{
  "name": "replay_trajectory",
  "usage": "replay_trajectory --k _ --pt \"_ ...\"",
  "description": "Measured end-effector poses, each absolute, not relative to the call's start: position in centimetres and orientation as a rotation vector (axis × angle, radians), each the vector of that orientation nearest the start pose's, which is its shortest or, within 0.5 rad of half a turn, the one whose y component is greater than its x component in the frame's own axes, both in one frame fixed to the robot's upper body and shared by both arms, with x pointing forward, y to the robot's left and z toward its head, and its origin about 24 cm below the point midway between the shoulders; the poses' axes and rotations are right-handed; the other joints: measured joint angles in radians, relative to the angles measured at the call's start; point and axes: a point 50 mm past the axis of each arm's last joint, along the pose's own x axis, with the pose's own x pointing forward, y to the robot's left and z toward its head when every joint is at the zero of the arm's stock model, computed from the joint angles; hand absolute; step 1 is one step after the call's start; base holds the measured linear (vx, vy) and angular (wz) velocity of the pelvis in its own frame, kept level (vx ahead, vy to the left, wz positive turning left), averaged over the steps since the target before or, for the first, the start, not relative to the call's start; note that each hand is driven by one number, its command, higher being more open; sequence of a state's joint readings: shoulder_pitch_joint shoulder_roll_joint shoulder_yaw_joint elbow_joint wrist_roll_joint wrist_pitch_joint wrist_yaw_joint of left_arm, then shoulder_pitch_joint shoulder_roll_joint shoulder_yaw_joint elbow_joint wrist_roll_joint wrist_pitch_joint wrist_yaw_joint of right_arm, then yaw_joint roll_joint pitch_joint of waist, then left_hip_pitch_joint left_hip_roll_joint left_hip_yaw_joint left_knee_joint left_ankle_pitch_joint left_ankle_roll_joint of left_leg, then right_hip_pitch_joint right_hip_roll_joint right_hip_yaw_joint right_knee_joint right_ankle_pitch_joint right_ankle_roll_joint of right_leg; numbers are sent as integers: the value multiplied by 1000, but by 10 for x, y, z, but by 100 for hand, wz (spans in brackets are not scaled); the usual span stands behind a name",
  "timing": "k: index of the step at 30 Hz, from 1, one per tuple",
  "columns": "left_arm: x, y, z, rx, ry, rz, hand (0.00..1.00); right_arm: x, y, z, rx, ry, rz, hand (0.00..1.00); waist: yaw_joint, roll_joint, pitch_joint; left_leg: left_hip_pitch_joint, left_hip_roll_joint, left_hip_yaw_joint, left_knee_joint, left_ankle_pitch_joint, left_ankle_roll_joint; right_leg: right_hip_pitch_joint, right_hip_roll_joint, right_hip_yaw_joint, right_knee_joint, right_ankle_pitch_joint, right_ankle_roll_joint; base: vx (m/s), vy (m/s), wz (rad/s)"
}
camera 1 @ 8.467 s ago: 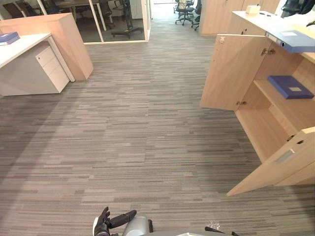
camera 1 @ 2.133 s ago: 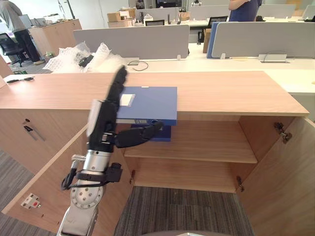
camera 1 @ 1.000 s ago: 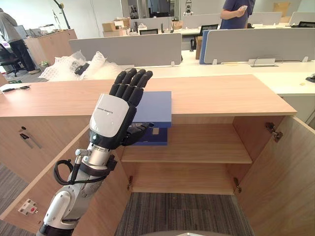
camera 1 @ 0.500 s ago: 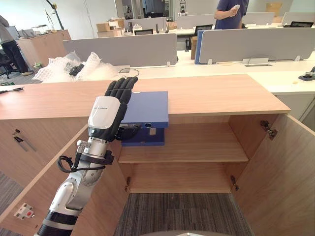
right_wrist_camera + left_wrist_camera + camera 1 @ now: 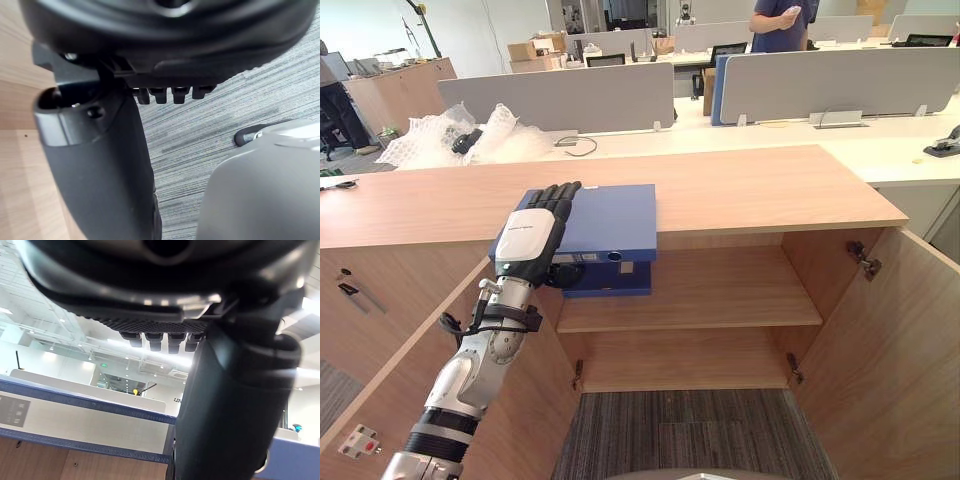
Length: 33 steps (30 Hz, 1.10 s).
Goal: Walk over to the cabinet, pick up the folder, carry it to the office cabinet, place the folder inside the office cabinet, then close the office cabinet door
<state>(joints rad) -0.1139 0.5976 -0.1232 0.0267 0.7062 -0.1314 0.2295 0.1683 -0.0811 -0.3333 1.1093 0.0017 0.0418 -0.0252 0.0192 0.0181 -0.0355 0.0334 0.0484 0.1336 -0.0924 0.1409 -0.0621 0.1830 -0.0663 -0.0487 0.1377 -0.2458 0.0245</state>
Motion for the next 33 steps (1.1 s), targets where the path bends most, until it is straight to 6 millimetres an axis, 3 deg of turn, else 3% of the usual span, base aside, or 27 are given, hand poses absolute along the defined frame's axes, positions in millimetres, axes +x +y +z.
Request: replay_trajectory --k 12,23,24,33 --pt "290 204 93 1591 -422 -193 100 35 -222 -169 100 1279 -421 100 -14 17 10 7 -2 6 0 -7 -5 9 -3 5 -9 1 1 0 0 0" --pt "302 212 80 1638 -337 -231 100 36 -221 -169 101 1277 -420 100 -30 16 14 17 -1 2 3 -7 -5 10 -4 23 -7 4 1 -5 -13 -5" --pt "304 215 79 1629 -320 -225 0 37 -221 -169 101 1276 -419 100 -31 16 16 18 0 2 1 -7 -5 10 -5 23 -8 5 1 -38 5 0" --pt "319 227 97 1559 -340 -12 0 36 -219 -170 98 1283 -411 100 -36 4 25 22 1 2 -1 -10 -8 10 -5 26 -10 8 6 -53 6 -2"
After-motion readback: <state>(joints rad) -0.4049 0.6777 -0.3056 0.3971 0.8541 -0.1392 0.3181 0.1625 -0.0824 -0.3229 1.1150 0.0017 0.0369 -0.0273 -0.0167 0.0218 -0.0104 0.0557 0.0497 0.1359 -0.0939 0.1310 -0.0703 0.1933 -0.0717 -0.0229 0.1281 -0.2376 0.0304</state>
